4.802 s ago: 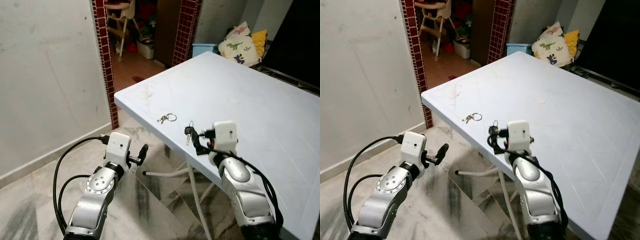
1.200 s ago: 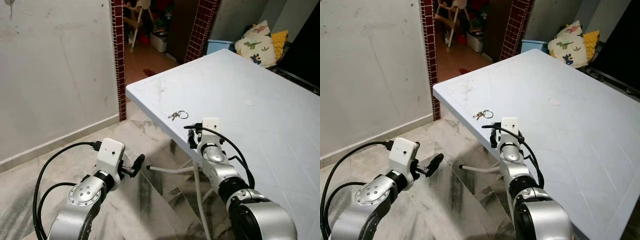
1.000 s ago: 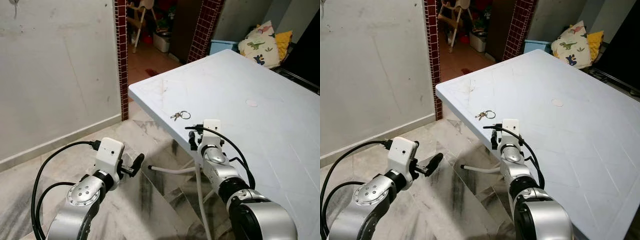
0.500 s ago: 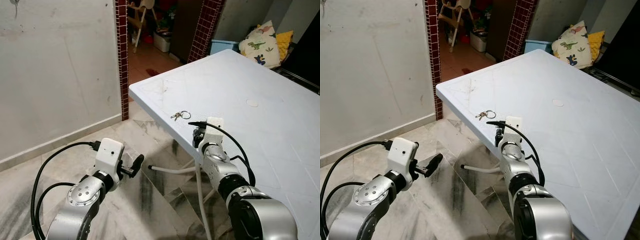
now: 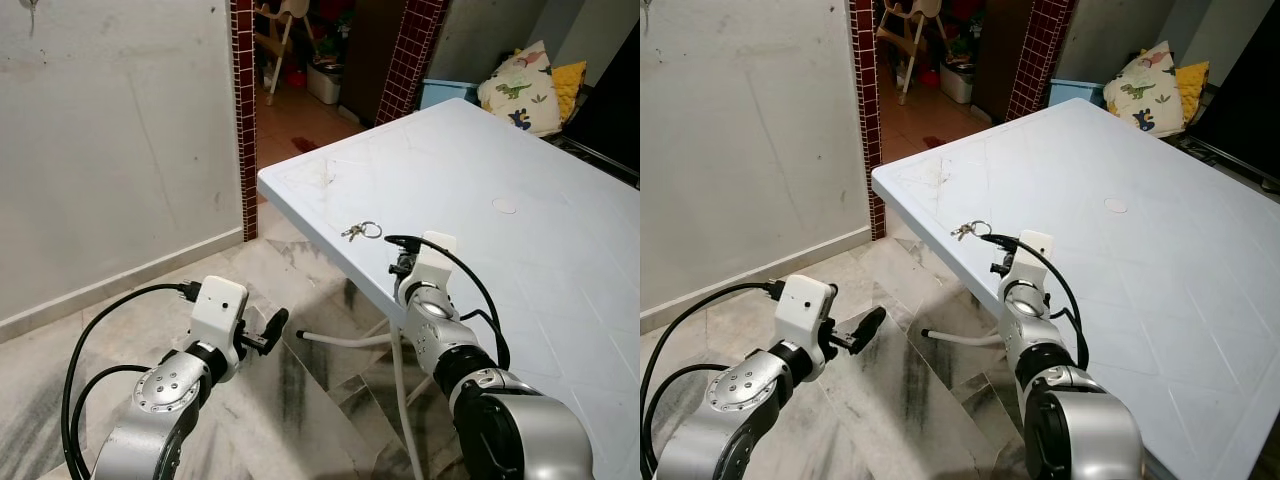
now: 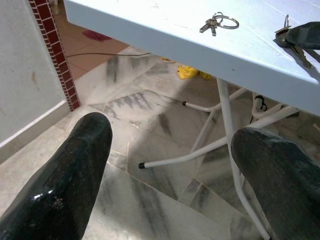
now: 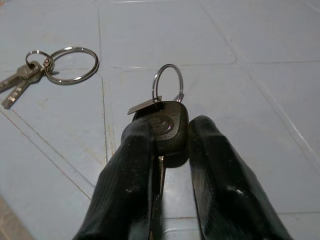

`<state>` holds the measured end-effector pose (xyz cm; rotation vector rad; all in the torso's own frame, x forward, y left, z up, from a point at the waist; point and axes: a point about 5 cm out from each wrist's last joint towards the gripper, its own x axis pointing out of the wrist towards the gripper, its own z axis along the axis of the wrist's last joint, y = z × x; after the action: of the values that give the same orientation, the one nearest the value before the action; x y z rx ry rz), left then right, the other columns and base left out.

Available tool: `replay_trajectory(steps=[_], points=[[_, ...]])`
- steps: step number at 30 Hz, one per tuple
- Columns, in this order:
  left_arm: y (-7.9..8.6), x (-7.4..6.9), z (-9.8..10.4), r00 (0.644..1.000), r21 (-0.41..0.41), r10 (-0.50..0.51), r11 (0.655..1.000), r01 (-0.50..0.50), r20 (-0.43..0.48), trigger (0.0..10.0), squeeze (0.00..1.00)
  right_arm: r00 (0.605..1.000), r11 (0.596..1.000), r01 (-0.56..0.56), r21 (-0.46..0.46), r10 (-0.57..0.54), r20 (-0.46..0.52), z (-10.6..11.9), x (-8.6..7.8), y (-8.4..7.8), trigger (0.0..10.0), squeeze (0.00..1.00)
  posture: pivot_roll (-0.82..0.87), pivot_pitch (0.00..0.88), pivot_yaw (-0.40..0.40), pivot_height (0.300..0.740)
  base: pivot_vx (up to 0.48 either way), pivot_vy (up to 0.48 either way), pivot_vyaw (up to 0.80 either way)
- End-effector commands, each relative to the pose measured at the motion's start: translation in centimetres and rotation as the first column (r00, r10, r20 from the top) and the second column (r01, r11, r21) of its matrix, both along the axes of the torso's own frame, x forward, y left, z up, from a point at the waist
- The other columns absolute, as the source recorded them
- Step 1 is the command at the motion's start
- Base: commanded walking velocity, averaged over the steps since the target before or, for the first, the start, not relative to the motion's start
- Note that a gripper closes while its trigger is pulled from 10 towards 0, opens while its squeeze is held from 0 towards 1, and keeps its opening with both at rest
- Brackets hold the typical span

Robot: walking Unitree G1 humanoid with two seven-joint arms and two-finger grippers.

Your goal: Hang keys on a hook

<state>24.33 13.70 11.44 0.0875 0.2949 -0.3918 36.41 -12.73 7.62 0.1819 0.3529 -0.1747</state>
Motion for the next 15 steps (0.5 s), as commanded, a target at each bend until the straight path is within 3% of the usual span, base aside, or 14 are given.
replay_trajectory(steps=[1, 11, 15], points=[[-0.1, -0.1, 0.4, 1.000, 0.001, 0.004, 1.000, -0.004, 0.012, 10.0, 0.00, 0.999, 1.000, -0.005, 0.018, 0.005, -0.040, -0.6, -0.3, 0.1, 0.0, 0.00, 0.35, 0.031, -0.118, 0.740, 0.000, 0.000, 0.00], [-0.1, -0.1, 0.4, 1.000, 0.000, 0.006, 1.000, -0.006, 0.012, 10.0, 0.00, 0.998, 0.998, -0.028, 0.062, 0.032, -0.063, -1.3, -0.7, 0.4, 0.0, 0.00, 0.35, 0.031, -0.120, 0.740, 0.000, 0.000, 0.00], [-0.1, 0.0, 0.4, 1.000, -0.001, 0.005, 1.000, -0.005, 0.016, 10.0, 0.00, 1.000, 1.000, -0.011, 0.029, 0.011, -0.027, -1.0, -0.6, -0.6, 0.0, 0.00, 0.35, 0.031, -0.120, 0.740, 0.000, 0.000, 0.00]])
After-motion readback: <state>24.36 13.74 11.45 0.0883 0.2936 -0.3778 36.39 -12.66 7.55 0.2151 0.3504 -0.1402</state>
